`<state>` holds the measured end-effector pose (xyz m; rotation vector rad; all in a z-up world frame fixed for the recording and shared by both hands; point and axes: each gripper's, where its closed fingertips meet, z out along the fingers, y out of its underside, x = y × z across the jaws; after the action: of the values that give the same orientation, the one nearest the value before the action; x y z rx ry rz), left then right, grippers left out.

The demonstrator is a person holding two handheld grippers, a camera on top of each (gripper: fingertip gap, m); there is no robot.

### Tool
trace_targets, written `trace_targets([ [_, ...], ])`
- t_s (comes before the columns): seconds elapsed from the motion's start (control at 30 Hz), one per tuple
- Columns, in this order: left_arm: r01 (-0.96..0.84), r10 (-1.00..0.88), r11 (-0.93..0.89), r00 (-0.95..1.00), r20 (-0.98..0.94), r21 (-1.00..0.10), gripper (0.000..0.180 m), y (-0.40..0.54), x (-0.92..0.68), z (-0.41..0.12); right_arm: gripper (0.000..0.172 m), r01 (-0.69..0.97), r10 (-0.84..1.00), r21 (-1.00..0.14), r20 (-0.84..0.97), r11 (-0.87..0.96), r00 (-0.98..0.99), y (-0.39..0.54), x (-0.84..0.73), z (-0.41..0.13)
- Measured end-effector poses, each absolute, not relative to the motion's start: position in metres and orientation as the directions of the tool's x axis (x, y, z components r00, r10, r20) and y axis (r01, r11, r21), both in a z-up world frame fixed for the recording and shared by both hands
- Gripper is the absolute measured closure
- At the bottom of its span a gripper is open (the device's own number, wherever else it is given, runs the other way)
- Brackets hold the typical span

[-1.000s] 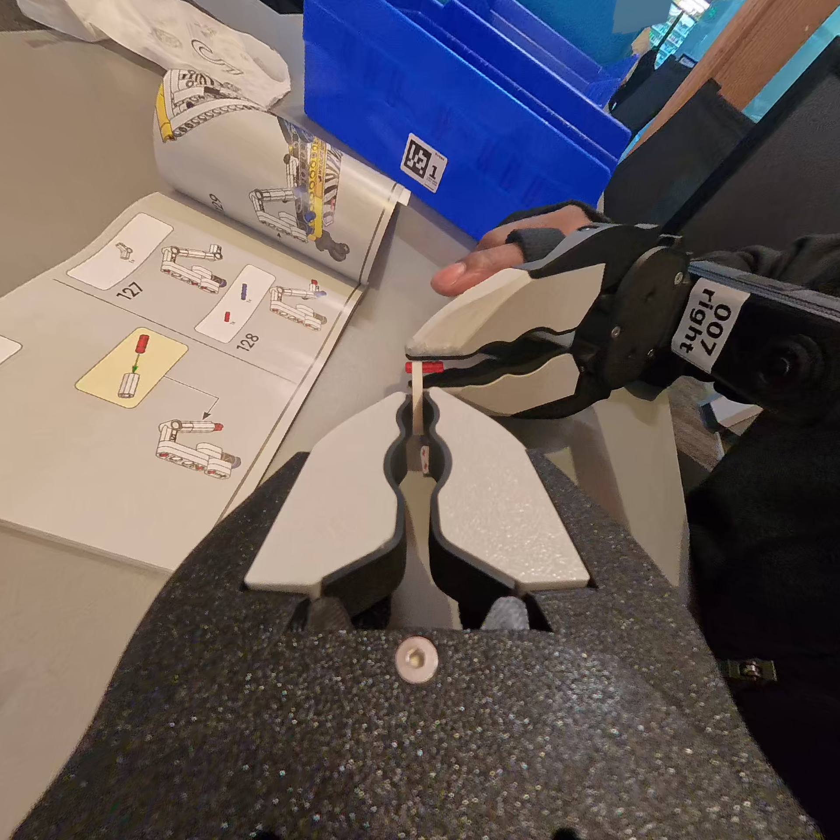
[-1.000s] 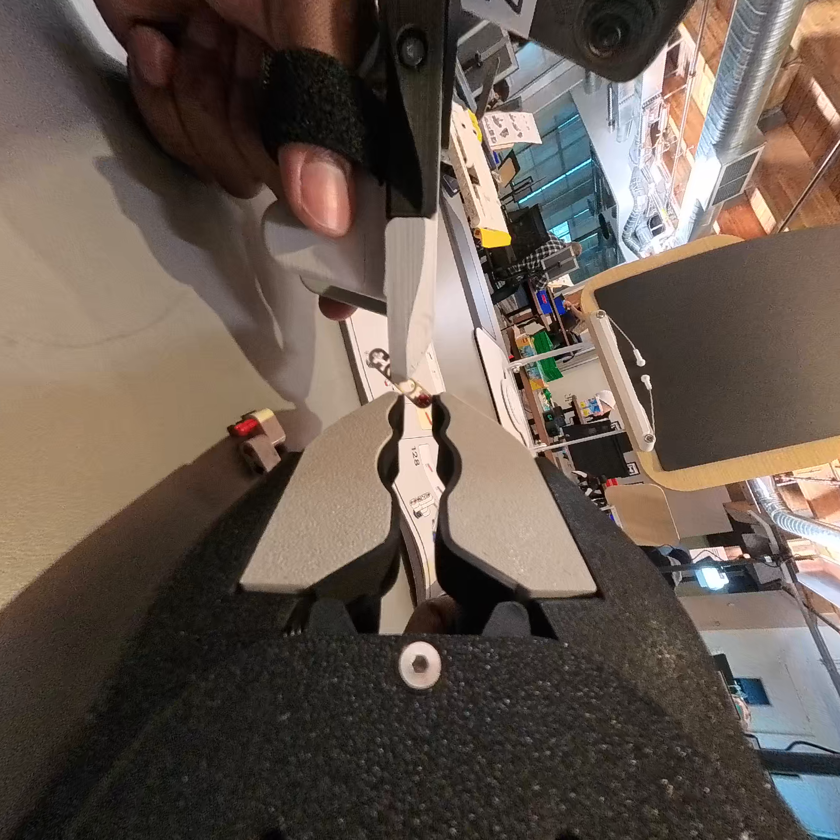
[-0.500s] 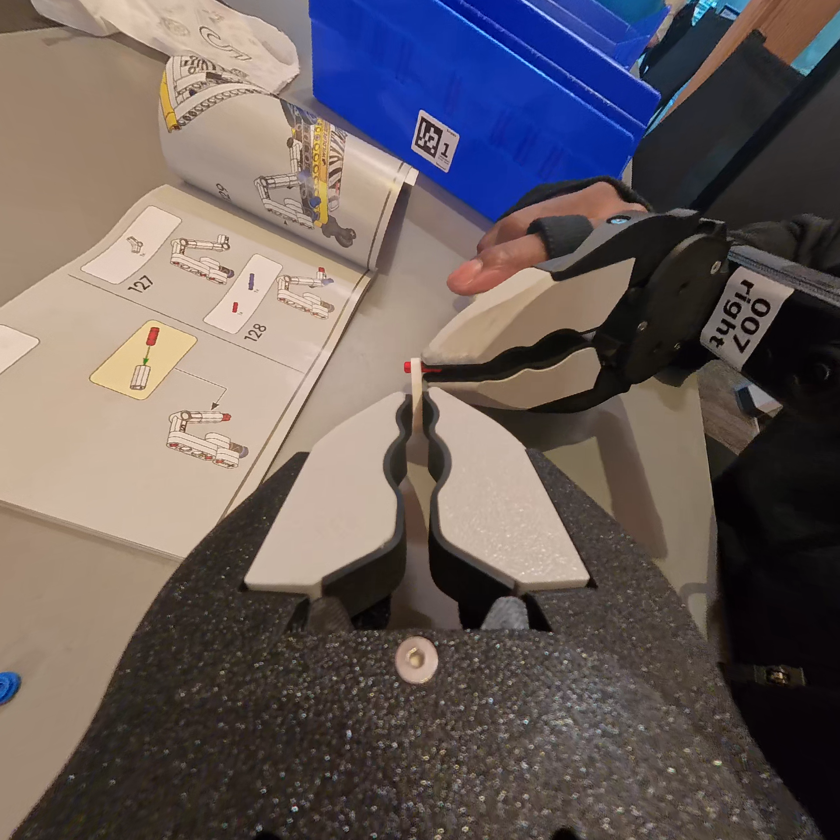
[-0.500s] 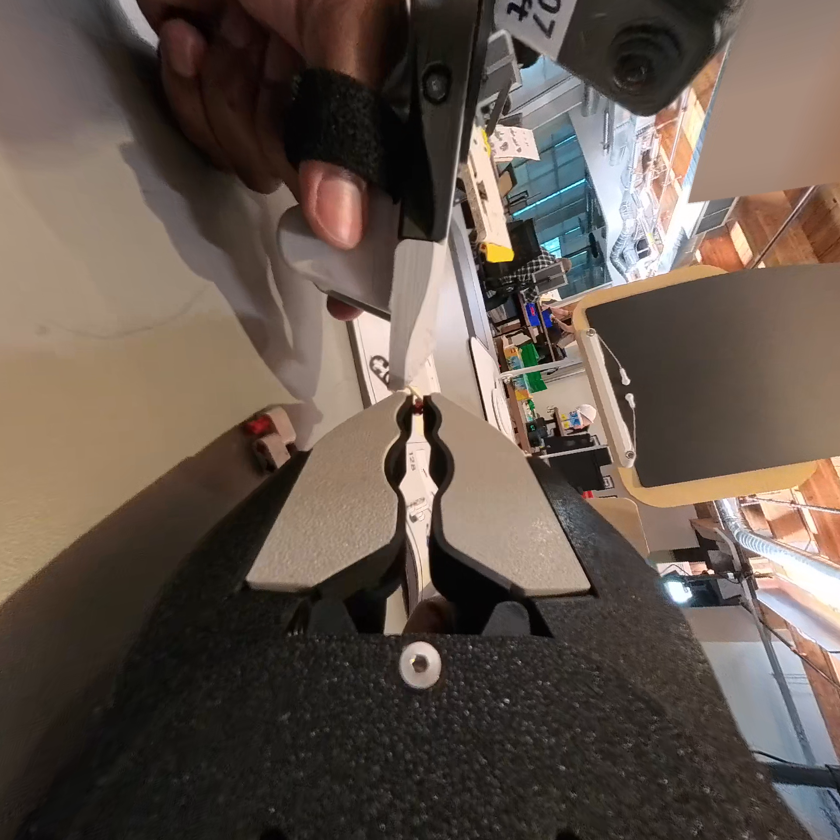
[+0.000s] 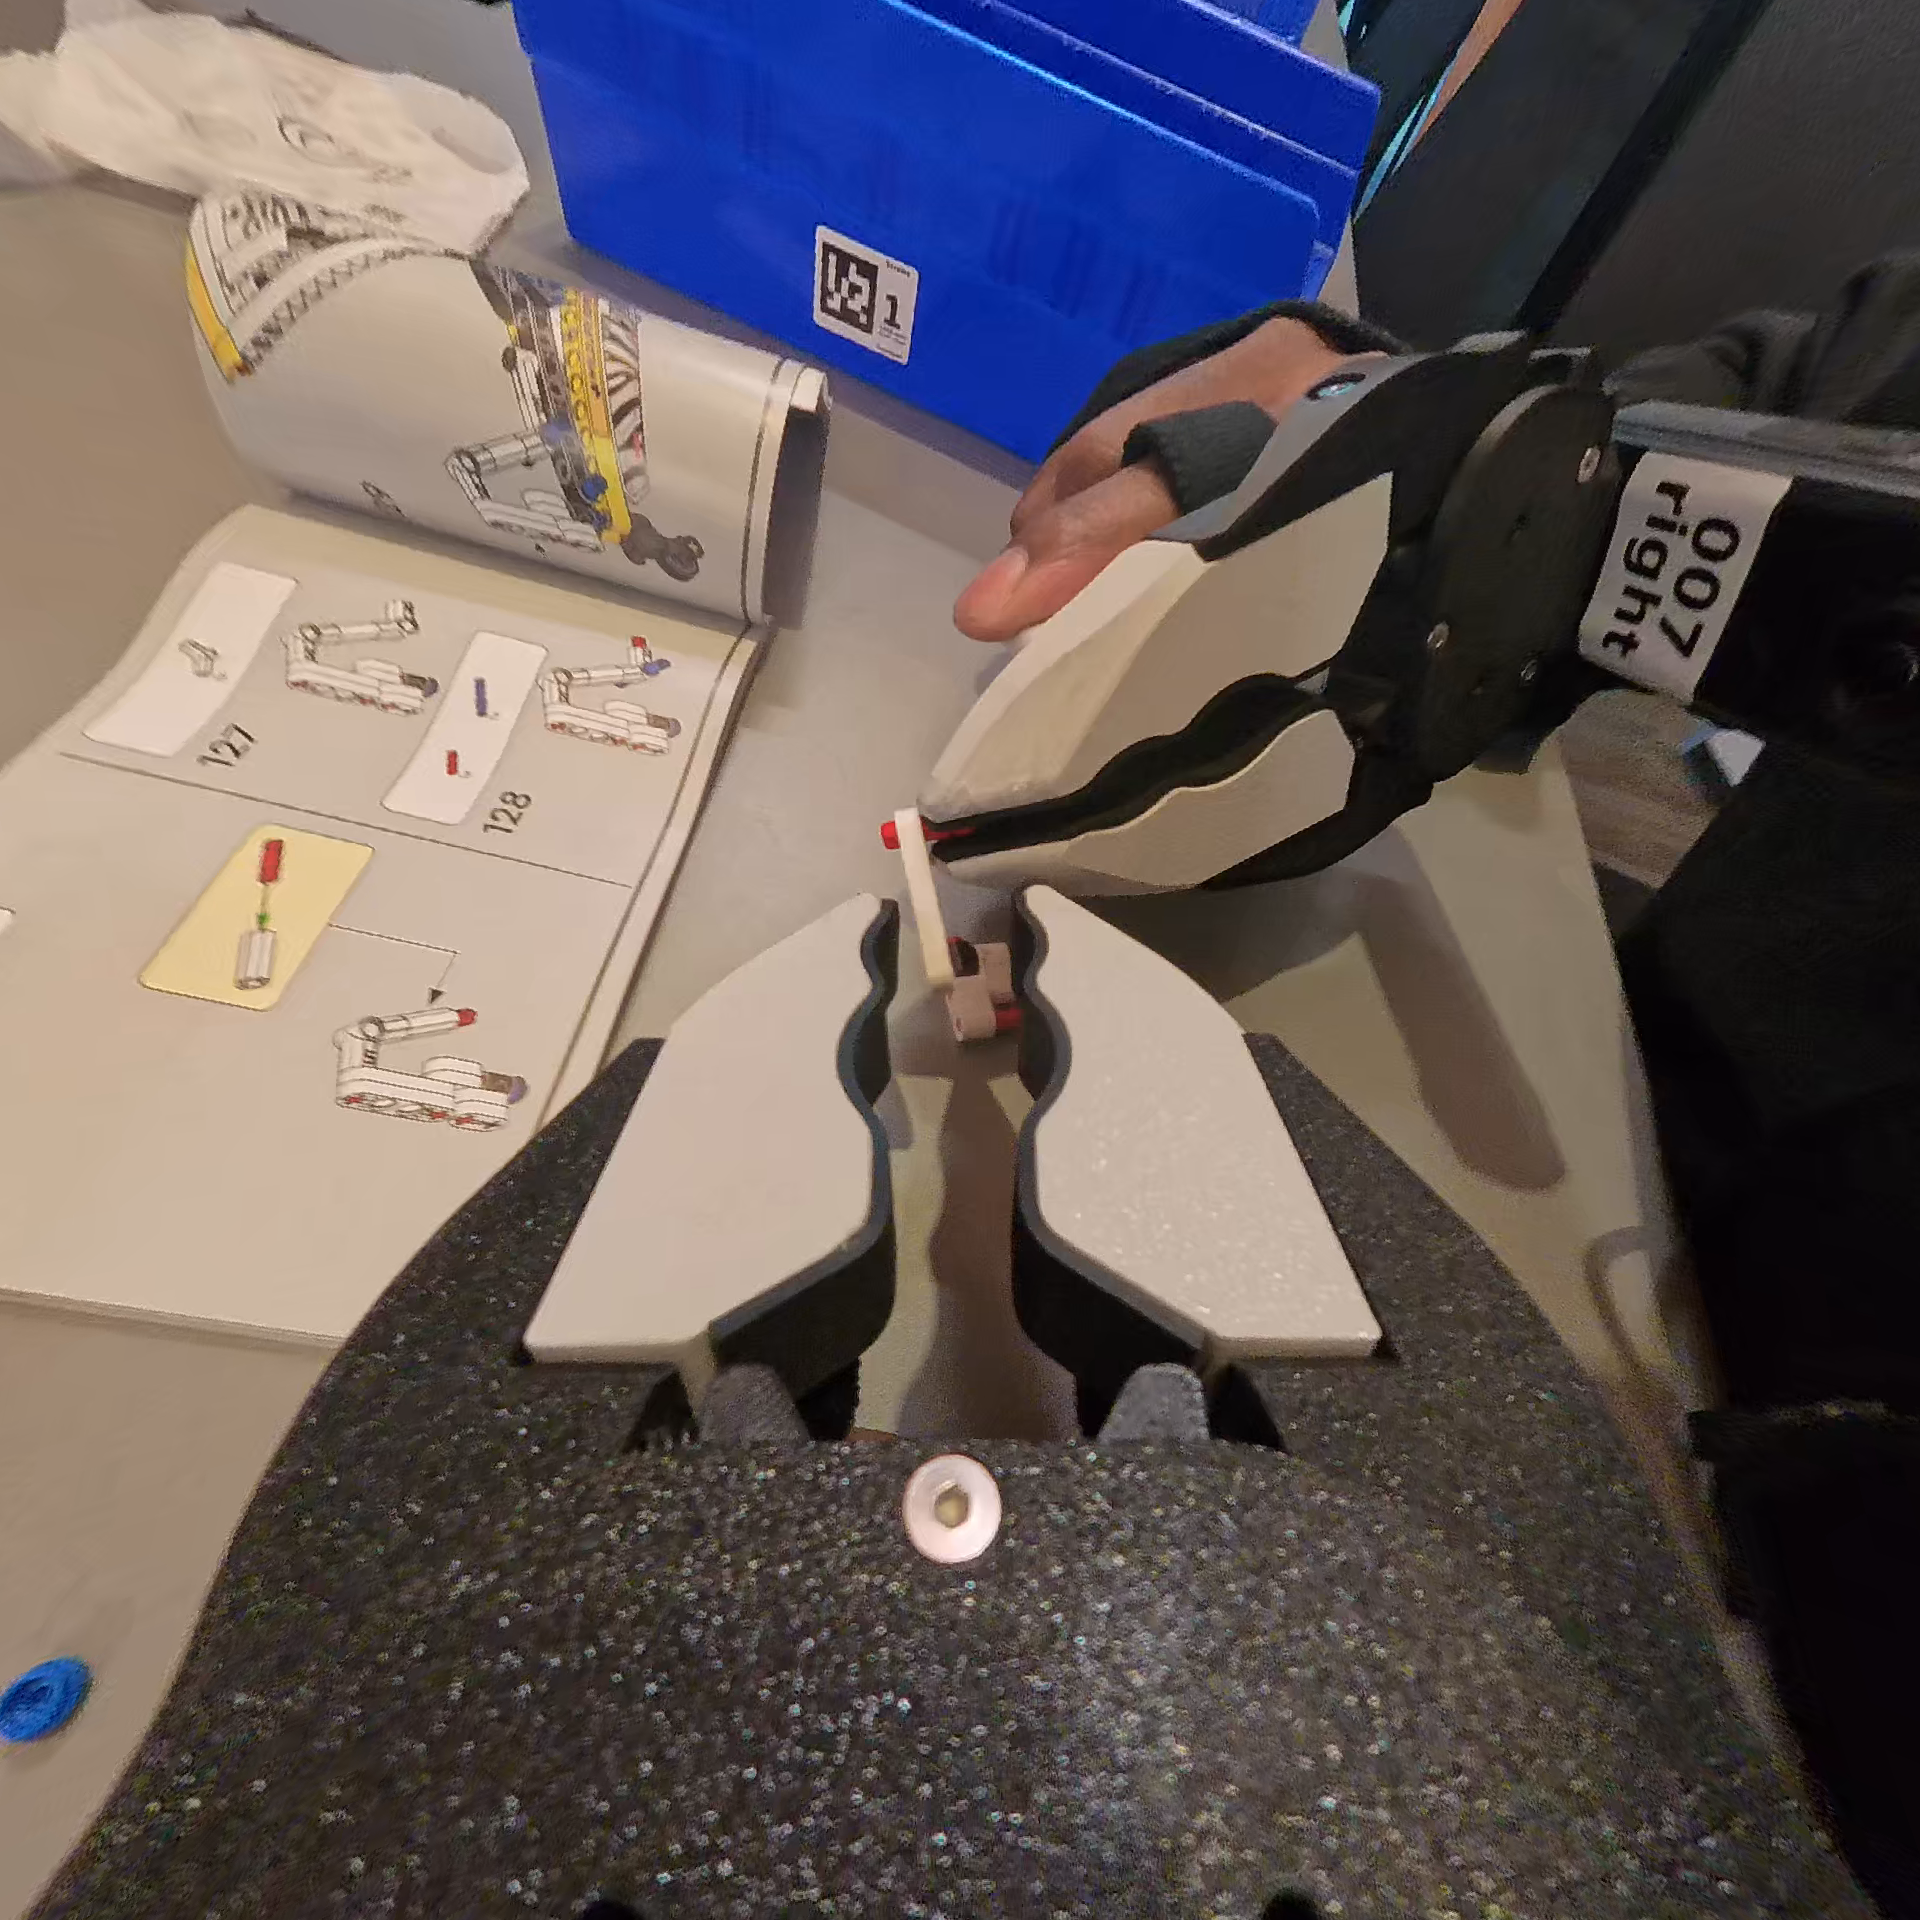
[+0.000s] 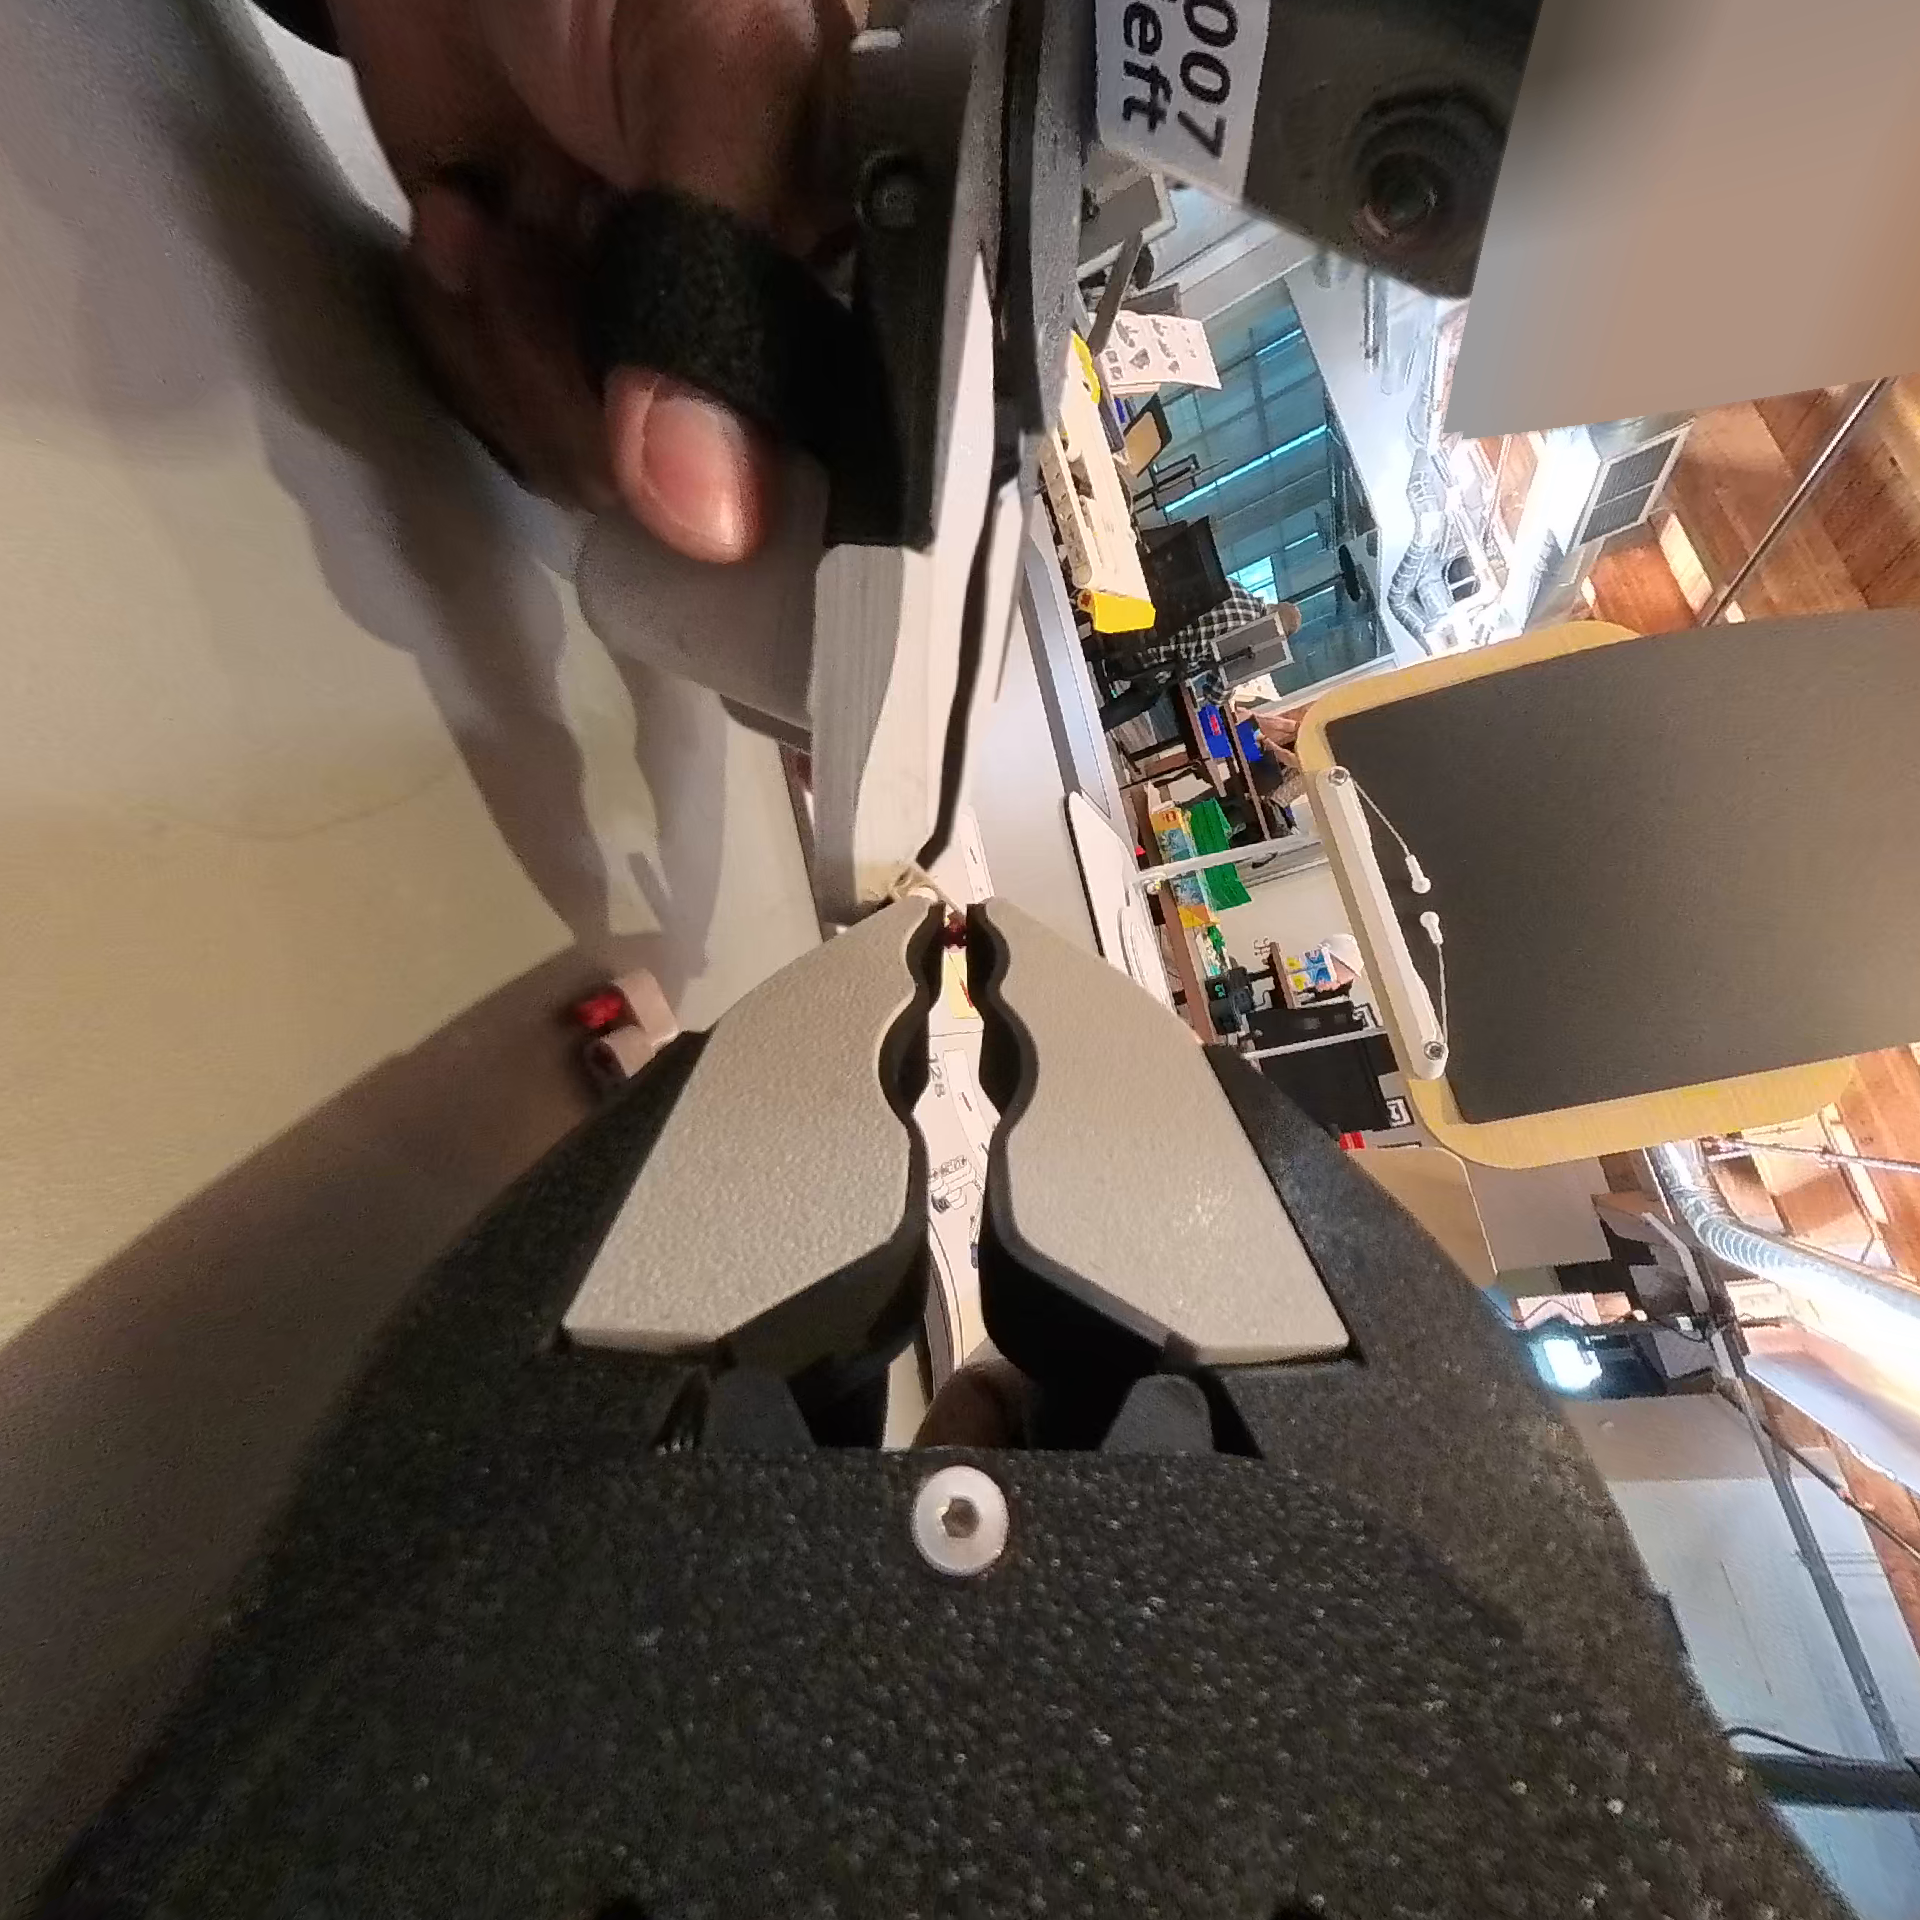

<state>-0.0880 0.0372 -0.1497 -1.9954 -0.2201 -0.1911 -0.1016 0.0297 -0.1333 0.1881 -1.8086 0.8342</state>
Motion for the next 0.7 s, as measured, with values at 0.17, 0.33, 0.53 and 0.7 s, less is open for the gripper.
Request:
trace_targets([
  [0.17,0.104,0.048,-0.433,0.995,0.092,-0.895,0.174,0.036,-0.087,-0.151,0.168,-0.537,0.244,-0.431,0.890,0.725,-0.384,0.025,-0.094,-0.129],
  [0.33,0.055,0.127,-0.424,0.992,0.001,-0.904,0.176,0.037,-0.095,-0.150,0.168,-0.533,0.258,-0.445,0.884,0.720,-0.389,0.025,-0.094,-0.128],
  [0.53,-0.122,0.278,-0.482,0.918,-0.283,-0.868,0.176,0.032,-0.112,-0.151,0.169,-0.343,0.414,-0.682,0.690,0.646,-0.594,0.028,-0.100,-0.132],
  [0.7,-0.328,0.320,-0.509,0.786,-0.529,-0.795,0.176,0.026,-0.123,-0.138,0.162,-0.017,0.558,-0.910,0.269,0.415,-0.785,0.023,-0.098,-0.126],
])
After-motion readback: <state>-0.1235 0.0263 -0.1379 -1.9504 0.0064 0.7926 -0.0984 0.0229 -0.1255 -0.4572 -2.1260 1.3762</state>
